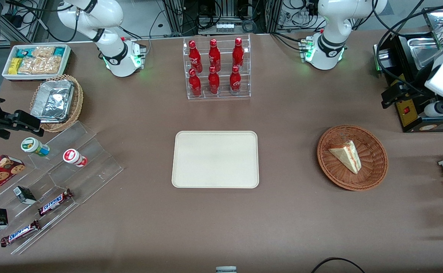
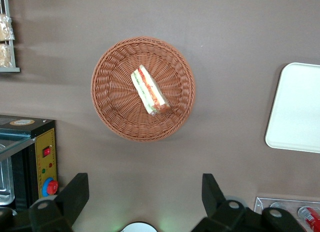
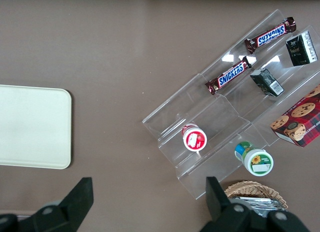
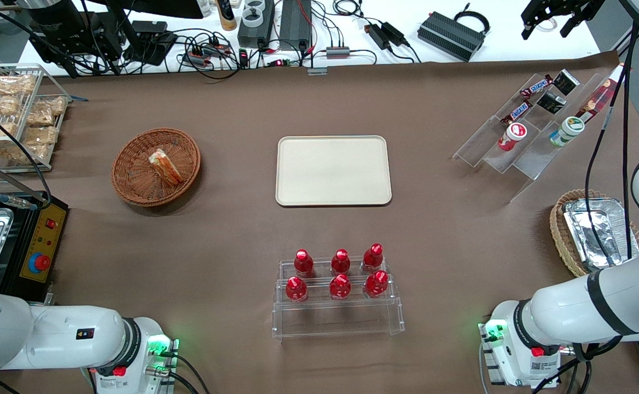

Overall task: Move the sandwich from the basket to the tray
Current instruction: 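Move the left gripper over the wicker basket toward the wrapped sandwich, then lower the left gripper onto the sandwich and close on it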

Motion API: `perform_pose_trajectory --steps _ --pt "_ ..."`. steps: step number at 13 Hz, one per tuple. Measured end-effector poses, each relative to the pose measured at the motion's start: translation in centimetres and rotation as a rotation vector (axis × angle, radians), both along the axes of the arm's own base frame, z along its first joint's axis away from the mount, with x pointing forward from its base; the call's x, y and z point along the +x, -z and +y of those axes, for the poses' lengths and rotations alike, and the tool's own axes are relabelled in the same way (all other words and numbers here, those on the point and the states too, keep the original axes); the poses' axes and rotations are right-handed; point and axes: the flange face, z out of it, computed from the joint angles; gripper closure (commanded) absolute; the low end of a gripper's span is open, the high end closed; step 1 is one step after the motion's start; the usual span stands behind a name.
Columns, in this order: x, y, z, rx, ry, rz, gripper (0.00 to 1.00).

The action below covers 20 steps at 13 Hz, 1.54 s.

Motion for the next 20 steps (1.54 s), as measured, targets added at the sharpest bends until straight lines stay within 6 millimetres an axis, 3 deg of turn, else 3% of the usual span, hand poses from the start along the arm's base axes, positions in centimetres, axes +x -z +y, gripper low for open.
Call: perform_pose_trajectory --steps 4,10,12,15,17,20 --pt "2.2 4.4 3.6 0.006 -0.108 0.033 0.0" --pt "3.6 15.2 7.6 0.021 -0.289 0.007 0.0" --pt "4.0 20.5 7.6 0.027 -0.382 -0.024 0.0" --pt "3.0 28.1 6.9 0.037 -0.52 -0.036 0.0" --pt "2.7 31.5 6.1 0.046 -0.592 -0.027 0.0" --pt "3.1 34.7 4.8 0.056 -0.66 -0.031 0.0"
